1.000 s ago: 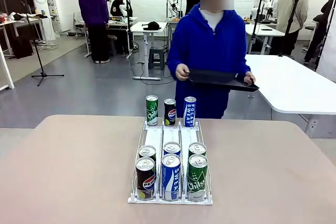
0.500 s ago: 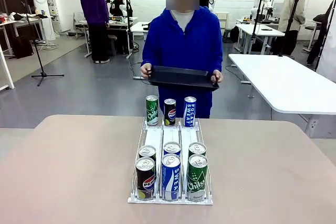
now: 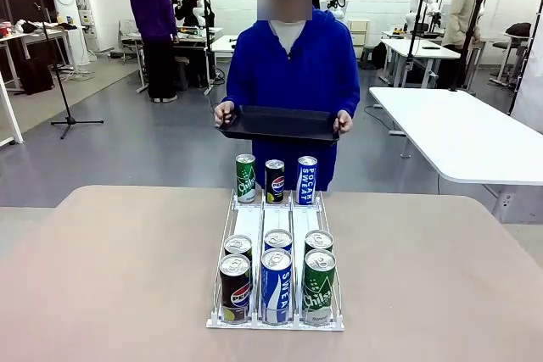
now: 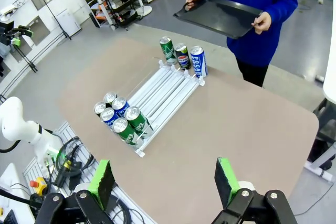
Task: Retrieve and hand over the desired beverage to the person.
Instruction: Pick up a can of the same type that the person held from the Automatic Can Dispenser.
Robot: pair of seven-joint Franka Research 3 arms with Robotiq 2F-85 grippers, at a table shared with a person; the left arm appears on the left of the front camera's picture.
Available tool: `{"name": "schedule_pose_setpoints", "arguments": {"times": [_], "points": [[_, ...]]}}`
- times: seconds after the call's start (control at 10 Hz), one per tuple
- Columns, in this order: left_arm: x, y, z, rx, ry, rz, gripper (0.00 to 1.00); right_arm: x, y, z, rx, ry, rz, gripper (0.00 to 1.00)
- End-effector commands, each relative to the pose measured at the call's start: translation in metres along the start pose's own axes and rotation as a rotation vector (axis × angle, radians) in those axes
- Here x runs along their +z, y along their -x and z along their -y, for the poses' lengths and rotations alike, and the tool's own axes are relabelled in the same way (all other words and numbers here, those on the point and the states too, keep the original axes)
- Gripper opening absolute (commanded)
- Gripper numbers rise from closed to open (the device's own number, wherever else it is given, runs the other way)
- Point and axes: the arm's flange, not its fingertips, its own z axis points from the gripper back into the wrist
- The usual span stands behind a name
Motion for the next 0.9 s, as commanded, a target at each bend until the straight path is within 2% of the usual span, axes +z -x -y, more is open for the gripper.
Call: {"name": "schedule_pose_setpoints", "arguments": {"times": [0.0, 0.8], "points": [[0.0000, -0.0005, -0.0008, -0.016, 0.017, 0.004, 1.00, -0.0013, -0.0005, -0.0004, 0.011, -0.029, 0.013, 1.00], [0.0000, -0.0005, -0.0008, -0.016, 0.017, 0.004, 1.00, -0.0013, -0.0005, -0.0004, 0.011, -0.029, 0.013, 1.00]]}}
